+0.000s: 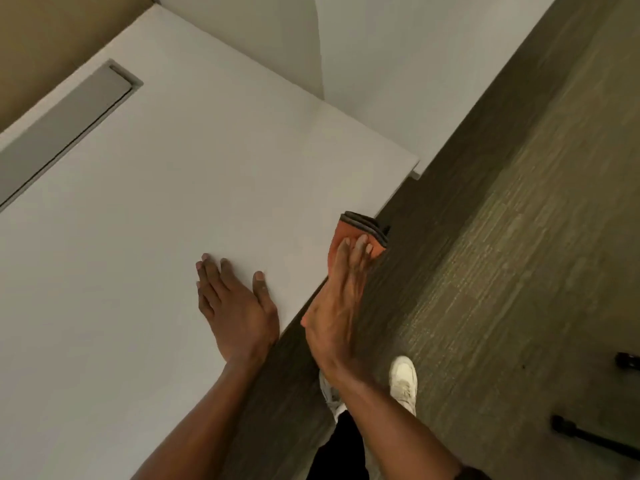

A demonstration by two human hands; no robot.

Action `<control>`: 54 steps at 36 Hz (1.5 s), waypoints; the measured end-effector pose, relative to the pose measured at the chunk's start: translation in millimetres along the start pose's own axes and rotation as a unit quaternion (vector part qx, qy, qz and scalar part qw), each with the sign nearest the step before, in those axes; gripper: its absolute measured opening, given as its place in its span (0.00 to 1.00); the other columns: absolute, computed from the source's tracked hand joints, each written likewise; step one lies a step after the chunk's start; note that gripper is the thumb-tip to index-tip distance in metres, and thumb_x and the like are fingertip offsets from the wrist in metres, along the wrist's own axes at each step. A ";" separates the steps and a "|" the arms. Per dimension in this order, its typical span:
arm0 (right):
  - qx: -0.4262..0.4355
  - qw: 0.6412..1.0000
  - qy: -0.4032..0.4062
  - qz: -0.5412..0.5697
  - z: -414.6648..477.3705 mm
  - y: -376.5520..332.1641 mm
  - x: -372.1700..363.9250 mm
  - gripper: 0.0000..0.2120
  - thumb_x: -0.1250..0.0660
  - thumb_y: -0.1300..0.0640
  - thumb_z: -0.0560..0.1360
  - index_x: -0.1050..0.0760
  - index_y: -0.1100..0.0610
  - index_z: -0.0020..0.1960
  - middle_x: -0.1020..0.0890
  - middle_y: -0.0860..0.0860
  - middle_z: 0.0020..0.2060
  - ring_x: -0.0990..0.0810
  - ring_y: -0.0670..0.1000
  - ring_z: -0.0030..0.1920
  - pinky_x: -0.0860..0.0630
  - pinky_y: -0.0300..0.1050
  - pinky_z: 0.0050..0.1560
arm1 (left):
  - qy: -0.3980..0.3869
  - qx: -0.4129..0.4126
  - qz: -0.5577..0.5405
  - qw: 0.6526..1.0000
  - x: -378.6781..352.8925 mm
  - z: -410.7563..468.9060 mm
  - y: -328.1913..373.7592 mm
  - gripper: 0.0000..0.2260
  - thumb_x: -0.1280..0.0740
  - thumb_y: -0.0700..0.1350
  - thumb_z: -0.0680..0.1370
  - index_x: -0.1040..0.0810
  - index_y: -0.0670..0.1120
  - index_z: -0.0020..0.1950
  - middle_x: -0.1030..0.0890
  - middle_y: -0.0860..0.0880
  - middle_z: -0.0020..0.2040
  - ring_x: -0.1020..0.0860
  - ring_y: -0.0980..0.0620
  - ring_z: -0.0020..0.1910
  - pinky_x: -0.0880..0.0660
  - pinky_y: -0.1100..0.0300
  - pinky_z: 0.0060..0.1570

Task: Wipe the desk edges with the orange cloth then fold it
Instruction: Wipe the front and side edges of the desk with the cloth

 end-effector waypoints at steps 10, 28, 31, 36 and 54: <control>-0.232 0.945 0.014 0.229 39.7 38.0 -8.7 0.40 0.40 0.71 0.82 0.57 0.53 0.86 0.56 0.50 0.86 0.54 0.48 0.85 0.44 0.51 0.84 | -0.018 -0.014 -0.032 0.999 11.3 2.3 14.9 0.25 0.34 0.47 0.87 0.33 0.37 0.80 0.38 0.36 0.85 0.43 0.35 0.86 0.43 0.35 0.83; -0.253 0.917 0.013 0.307 67.1 60.2 -1.4 0.35 0.40 0.71 0.83 0.48 0.54 0.85 0.49 0.49 0.86 0.51 0.47 0.85 0.43 0.47 0.84 | -0.046 -0.241 0.005 0.969 -39.7 58.0 155.7 0.29 0.44 0.56 0.86 0.32 0.38 0.80 0.37 0.38 0.85 0.39 0.37 0.84 0.40 0.37 0.82; -0.255 0.919 0.025 0.300 78.4 67.3 -2.5 0.36 0.40 0.71 0.83 0.49 0.53 0.85 0.50 0.48 0.86 0.52 0.46 0.85 0.46 0.43 0.84 | -0.038 -0.231 -0.012 0.972 -43.1 59.4 149.9 0.31 0.44 0.60 0.86 0.33 0.41 0.82 0.37 0.42 0.86 0.38 0.40 0.84 0.40 0.37 0.81; -0.215 0.930 -0.011 0.296 23.3 48.9 -11.9 0.38 0.39 0.70 0.82 0.51 0.51 0.85 0.52 0.46 0.86 0.56 0.43 0.85 0.45 0.46 0.84 | -0.020 -0.236 -0.023 0.971 -43.2 62.1 145.5 0.31 0.42 0.66 0.85 0.33 0.46 0.80 0.34 0.46 0.84 0.35 0.43 0.82 0.38 0.40 0.80; -0.184 0.942 0.037 0.278 74.7 64.5 2.1 0.34 0.44 0.61 0.82 0.51 0.55 0.86 0.50 0.51 0.86 0.52 0.52 0.86 0.38 0.58 0.82 | -0.029 -0.232 -0.012 0.972 -46.0 62.3 148.3 0.30 0.42 0.64 0.85 0.36 0.48 0.82 0.36 0.49 0.85 0.36 0.45 0.84 0.40 0.44 0.79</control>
Point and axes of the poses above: each hand's wrist, its own z-axis towards the middle knuckle, its own x-axis out of the back of the hand, y = z × x, the point moved 10 cm from there along z, towards the middle knuckle
